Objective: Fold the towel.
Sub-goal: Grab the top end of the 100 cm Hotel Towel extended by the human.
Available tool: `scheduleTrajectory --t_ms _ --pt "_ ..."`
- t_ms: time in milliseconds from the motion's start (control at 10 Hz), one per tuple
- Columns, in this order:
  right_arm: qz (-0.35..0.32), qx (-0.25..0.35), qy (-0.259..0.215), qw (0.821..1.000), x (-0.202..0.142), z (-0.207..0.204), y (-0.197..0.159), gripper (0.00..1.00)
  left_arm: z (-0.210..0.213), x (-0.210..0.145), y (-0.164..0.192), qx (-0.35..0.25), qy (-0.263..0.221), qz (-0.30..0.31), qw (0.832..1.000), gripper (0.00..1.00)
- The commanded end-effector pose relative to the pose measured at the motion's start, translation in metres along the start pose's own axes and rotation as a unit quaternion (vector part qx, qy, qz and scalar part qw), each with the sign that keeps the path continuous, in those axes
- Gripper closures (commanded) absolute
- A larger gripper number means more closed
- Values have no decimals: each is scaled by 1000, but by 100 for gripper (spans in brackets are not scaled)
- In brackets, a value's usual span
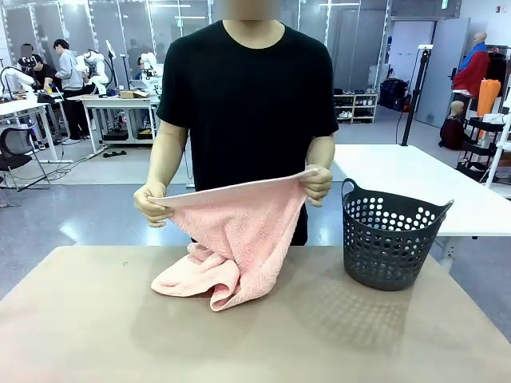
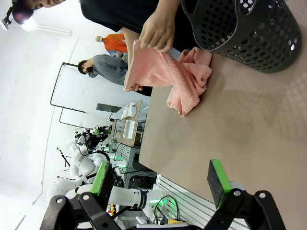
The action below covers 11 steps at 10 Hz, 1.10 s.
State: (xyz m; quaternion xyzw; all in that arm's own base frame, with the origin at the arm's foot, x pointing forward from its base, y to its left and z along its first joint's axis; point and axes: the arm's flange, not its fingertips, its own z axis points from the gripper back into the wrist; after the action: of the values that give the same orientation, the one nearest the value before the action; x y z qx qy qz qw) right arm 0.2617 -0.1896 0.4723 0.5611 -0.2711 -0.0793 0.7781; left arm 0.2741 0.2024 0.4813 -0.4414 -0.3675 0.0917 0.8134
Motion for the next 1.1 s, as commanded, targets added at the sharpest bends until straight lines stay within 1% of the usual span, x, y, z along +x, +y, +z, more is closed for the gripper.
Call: scheduleTrajectory --t_ms 0,1000 --pt "4 3 1 1000 0 0 0 0 0 0 1 -9 -1 -4 1000 0" --pt "4 3 1 1000 0 0 0 0 0 0 1 -9 -1 -4 1000 0"
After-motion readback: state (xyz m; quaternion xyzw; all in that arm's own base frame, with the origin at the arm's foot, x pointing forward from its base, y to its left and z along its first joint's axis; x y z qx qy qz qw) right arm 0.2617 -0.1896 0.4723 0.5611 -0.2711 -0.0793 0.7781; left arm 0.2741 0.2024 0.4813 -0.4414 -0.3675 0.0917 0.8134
